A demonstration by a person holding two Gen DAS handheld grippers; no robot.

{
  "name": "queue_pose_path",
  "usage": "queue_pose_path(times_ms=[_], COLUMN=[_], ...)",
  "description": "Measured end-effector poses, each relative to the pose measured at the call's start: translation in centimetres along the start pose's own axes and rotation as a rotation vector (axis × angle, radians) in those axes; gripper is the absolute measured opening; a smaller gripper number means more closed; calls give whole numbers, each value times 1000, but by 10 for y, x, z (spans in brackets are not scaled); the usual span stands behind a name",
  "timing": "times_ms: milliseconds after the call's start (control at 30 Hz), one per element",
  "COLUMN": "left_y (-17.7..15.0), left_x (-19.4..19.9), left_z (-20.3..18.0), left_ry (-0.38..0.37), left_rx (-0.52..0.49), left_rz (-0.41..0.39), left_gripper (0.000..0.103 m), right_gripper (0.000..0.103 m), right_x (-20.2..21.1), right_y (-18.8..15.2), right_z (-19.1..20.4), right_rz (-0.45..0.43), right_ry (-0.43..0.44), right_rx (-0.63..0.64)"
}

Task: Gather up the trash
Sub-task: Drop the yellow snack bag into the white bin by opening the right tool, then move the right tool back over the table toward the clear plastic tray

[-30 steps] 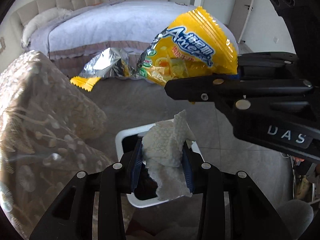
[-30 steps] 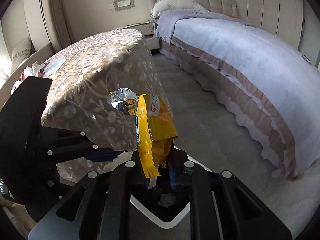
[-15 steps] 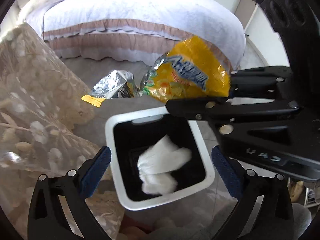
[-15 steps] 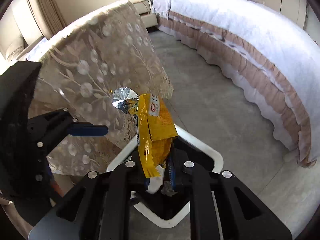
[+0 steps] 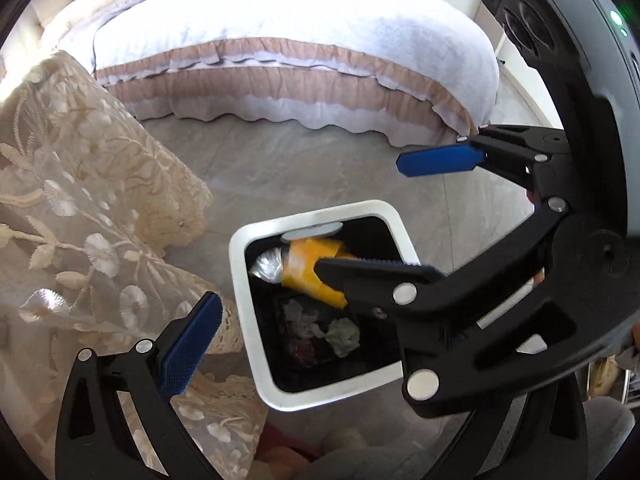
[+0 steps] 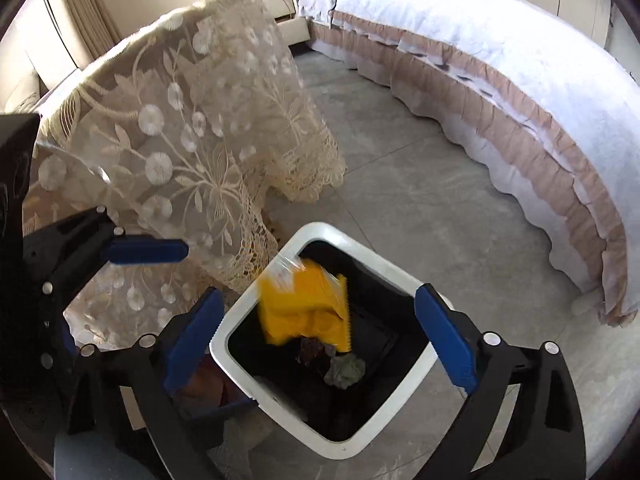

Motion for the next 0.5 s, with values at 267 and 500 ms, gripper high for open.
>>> queue_pose_path(times_ms=[267,500], left_y=[1,4], left_x=[35,81], left_z=[-8,-4], left_ry=[-4,32], left_rx=[-23,-13], left_rz=[-74,-180], left_gripper=[98,98], right_gripper=[98,98], right_x=[22,66], right_y=[13,36], right_z=[9,38], right_rz=[-51,-179], right_ry=[-30,-38], right_rx=[24,110])
Point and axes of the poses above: each gripper's, at about its wrist camera, not at the fingertips, and x roughly against the way its jaws point, z to its left, y to its top, the point moved 3 cm from there along -x, roughly the way its jaws point, and after that the axes turned 1 degree about -z, right-handed, at the moved point
